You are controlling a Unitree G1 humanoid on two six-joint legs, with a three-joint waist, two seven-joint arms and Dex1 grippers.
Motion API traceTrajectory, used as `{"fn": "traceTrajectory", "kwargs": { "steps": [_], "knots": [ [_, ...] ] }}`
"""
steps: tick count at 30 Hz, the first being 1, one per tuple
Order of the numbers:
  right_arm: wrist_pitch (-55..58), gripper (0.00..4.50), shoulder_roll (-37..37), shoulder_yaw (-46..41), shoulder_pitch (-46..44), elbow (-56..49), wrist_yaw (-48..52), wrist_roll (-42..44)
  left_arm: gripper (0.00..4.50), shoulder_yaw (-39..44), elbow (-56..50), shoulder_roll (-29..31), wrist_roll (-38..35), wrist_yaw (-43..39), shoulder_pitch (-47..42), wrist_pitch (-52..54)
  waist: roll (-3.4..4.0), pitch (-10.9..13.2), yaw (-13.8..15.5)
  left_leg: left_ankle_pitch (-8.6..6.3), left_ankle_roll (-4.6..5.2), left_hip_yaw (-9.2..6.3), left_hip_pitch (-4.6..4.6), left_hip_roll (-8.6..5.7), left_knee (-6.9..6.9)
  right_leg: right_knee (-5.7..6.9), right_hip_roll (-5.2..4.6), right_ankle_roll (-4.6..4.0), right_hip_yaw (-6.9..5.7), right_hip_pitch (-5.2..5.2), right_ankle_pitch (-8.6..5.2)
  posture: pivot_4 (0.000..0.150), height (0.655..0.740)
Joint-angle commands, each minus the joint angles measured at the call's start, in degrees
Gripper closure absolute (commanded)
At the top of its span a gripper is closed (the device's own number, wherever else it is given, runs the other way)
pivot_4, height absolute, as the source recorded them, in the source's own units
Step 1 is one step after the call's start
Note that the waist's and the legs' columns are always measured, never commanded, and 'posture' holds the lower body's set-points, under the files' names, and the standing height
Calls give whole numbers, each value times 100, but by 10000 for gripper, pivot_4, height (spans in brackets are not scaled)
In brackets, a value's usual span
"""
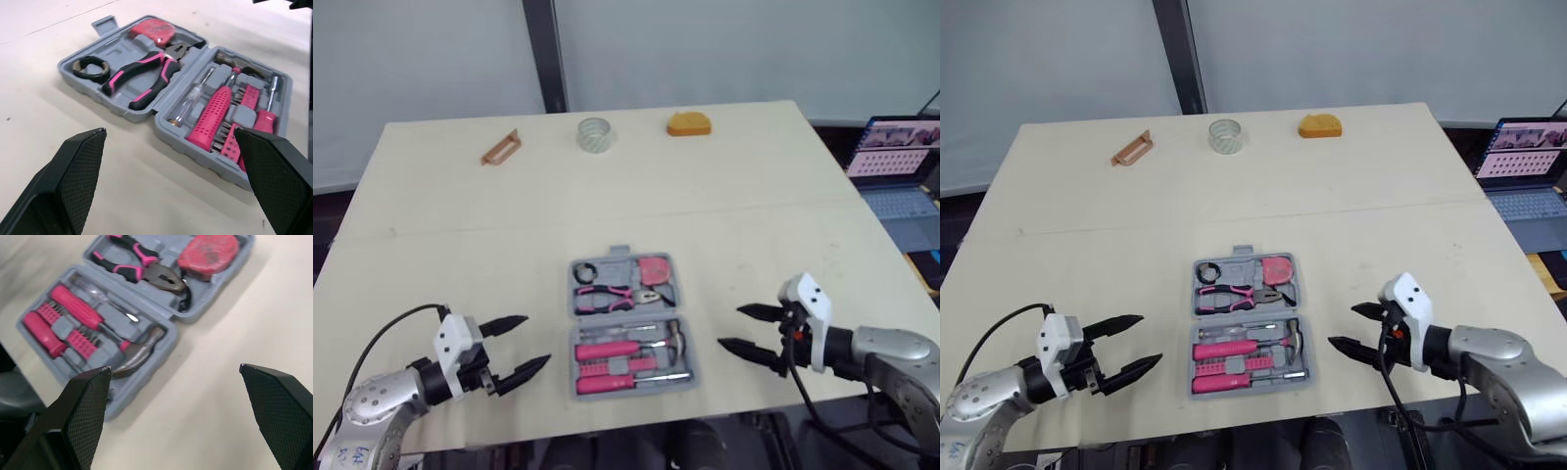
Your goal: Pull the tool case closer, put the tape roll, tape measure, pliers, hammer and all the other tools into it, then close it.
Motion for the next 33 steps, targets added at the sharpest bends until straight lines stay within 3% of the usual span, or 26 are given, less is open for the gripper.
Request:
{"fn": "traceTrajectory", "kwargs": {
  "steps": [1,2,8,9,11,23,33],
  "knots": [
    [-306,9037,-35,-87,-22,154,-47,-95,0,9,52,0,-31,57,-191,17,0,0,19,0,0,0,1,0,1,1,0,0,1,0,0,1500,7400],
    [-366,13867,-35,-55,-51,223,-53,-124,0,3,105,1,-28,71,-270,28,1,0,31,0,0,0,0,0,3,3,0,0,0,0,0,1500,7400],
    [-658,44739,-28,161,-291,572,-66,-272,28261,-51,342,41,-25,11,-597,83,1,0,15,0,0,0,1,0,4,2,0,-1,-1,2,1,1500,7400],
    [-694,45000,-25,186,-337,617,-71,-294,35165,-59,365,39,-26,5,-627,83,1,0,15,0,0,0,1,0,3,2,1,-1,-1,1,1,1500,7400],
    [-752,45000,0,236,-426,696,-88,-342,44173,-71,407,33,-20,8,-680,76,1,0,13,0,0,-1,1,0,3,2,1,-1,-1,2,1,1500,7400],
    [-729,45000,213,855,-1220,1366,-329,-725,44728,-331,592,-72,429,349,-951,18,1,0,21,0,0,-1,-2,0,7,2,0,0,-2,1,1,1500,7400],
    [-758,45000,440,1537,-1865,2046,-355,-1168,44728,-999,1398,-170,767,329,-1730,197,2,0,-4,0,0,0,-3,0,7,5,0,0,-5,-2,1,1500,7400]
  ]
}}
